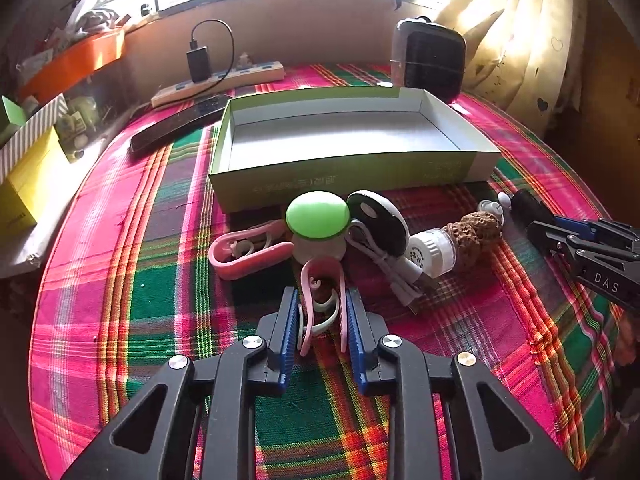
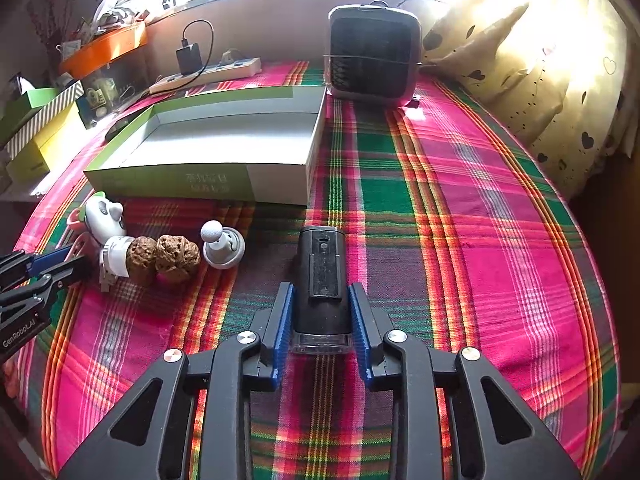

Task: Organize objects
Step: 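Close the right tool on the black cylinder while the left tool grasps the pink clip, then carry the black cylinder into the white box with the right tool while the left carries the pink clip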

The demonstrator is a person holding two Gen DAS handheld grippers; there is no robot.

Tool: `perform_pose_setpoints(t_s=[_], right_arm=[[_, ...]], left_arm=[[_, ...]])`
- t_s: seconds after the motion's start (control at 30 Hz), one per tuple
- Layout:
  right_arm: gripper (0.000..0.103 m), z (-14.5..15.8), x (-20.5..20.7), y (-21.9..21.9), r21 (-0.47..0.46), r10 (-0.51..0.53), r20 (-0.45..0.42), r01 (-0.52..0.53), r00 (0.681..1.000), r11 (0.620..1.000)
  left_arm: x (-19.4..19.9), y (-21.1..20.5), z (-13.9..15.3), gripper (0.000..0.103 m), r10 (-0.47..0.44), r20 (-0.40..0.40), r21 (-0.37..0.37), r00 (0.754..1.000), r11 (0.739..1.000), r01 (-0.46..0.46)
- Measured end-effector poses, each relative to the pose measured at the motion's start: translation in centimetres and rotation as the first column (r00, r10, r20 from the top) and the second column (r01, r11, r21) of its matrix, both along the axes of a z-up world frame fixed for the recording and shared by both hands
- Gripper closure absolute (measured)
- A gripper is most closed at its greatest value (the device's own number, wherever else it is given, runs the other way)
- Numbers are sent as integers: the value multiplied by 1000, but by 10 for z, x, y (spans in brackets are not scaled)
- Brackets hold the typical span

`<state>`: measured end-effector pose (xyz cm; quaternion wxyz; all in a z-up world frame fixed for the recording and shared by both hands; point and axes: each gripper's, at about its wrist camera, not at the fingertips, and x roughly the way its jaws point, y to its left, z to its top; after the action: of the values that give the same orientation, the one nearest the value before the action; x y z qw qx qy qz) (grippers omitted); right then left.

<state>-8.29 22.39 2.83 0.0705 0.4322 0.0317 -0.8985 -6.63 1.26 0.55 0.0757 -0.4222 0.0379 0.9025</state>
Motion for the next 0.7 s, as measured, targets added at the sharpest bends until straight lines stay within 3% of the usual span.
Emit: perform_pose_setpoints(t_s=[0.7], right_arm=[[75,11,4,3,-13,1,-7,-1,1000,1000]], left_arm=[[5,0,5,82,-6,18,25,1000,1000,6]])
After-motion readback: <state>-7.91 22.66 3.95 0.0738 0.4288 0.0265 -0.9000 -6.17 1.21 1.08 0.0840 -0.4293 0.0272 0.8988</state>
